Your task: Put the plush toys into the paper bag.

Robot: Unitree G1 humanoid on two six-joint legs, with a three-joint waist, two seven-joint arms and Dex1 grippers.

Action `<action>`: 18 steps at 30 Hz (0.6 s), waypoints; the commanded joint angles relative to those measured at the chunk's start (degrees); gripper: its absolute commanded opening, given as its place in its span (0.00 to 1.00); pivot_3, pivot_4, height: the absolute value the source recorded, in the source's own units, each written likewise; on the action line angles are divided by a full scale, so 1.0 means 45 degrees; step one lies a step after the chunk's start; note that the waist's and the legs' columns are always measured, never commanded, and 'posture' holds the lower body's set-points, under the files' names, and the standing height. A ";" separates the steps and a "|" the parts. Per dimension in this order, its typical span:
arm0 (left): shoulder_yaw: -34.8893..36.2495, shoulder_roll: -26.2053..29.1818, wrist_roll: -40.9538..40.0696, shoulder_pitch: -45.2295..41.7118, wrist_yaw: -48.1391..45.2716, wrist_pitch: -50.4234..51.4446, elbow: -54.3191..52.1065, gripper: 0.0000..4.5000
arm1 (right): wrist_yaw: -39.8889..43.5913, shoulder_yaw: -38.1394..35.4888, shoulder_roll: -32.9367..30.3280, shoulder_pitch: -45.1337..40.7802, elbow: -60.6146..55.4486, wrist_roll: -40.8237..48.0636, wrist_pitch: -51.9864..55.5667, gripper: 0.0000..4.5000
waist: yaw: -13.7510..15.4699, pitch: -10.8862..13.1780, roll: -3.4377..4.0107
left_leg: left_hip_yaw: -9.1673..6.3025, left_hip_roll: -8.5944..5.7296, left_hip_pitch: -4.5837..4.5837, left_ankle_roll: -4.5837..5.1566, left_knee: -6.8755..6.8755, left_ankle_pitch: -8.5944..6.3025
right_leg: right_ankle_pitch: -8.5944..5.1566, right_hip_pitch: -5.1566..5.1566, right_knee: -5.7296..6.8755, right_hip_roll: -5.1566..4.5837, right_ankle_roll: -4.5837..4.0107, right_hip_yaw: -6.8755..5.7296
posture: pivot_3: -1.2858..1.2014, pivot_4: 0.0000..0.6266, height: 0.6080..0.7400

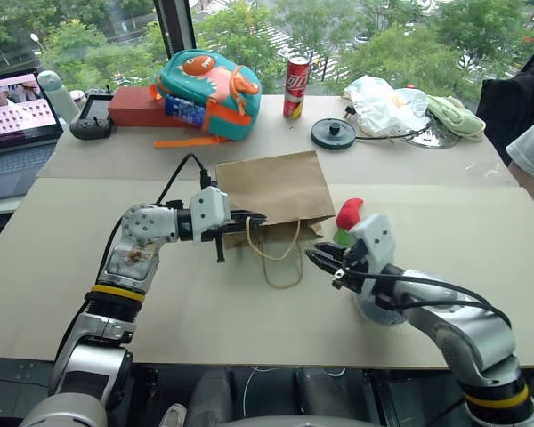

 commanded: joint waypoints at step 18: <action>0.0869 -0.0417 -0.1579 -0.1242 0.0180 0.2506 -0.0834 0.00 | -0.1926 0.1565 0.4088 -0.2772 0.5700 -0.4366 -0.2825 0.01 | -0.0075 0.0002 0.0003 | -0.0001 -0.0001 -0.0020 0.0002 -0.0008 -0.0002 | -0.0002 -0.0016 -0.0004 0.0003 -0.0001 0.0007 | 0.52 0.24 0.95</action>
